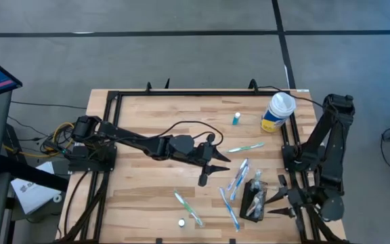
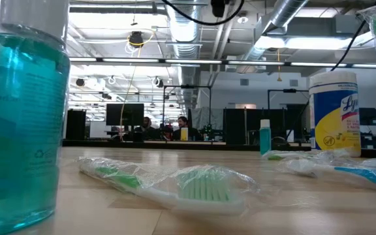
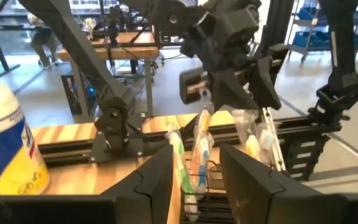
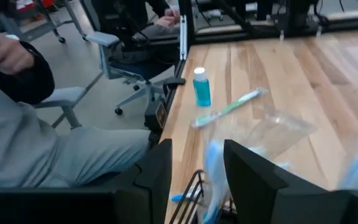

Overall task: Pick & Place toothbrushing station
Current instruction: Put the green toothbrush into the black wire organizer

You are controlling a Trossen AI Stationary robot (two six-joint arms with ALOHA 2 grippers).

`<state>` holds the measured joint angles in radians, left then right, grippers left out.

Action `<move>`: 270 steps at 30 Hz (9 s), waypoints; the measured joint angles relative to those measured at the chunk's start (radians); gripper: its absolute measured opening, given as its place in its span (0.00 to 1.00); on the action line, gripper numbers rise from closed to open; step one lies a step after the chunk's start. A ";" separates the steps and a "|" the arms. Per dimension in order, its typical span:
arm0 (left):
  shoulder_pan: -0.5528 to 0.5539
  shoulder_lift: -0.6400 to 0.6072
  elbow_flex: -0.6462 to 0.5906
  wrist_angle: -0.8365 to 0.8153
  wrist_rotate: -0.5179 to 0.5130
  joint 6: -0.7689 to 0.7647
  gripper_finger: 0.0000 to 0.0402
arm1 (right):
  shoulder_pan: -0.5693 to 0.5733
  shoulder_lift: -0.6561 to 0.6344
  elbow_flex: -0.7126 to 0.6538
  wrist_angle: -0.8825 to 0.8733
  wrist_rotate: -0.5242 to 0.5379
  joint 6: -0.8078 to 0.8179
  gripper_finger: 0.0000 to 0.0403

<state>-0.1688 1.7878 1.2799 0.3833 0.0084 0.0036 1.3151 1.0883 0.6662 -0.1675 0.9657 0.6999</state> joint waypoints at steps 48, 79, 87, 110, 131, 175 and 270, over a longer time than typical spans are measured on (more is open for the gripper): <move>0.189 0.486 0.143 0.044 -0.135 -0.087 0.32 | -0.003 -0.200 0.000 -0.012 0.030 -0.188 0.29; 0.201 0.545 0.144 0.027 -0.135 -0.098 0.32 | -0.003 -0.200 0.000 -0.016 0.030 -0.187 0.29; 0.201 0.545 0.144 -0.001 -0.178 -0.091 0.32 | -0.002 -0.200 0.000 -0.016 0.030 -0.187 0.29; 0.193 0.573 0.147 -0.021 -0.166 -0.087 0.09 | -0.050 -0.199 0.000 -0.016 0.002 -0.184 0.29; 0.192 0.456 0.140 -0.079 -0.178 -0.087 0.01 | -0.050 -0.199 0.000 -0.014 0.003 -0.185 0.29; -0.003 0.058 0.130 -0.112 -0.363 0.152 0.00 | -0.062 -0.199 0.000 -0.037 0.309 -0.235 0.29; -0.095 -0.058 -0.226 0.442 -0.427 0.254 0.00 | -0.586 -0.201 0.000 0.663 0.055 -0.867 0.24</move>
<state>-0.2642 1.7298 1.0538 0.8257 -0.4183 0.2573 0.7296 0.8875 0.6666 0.4953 1.0210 -0.1673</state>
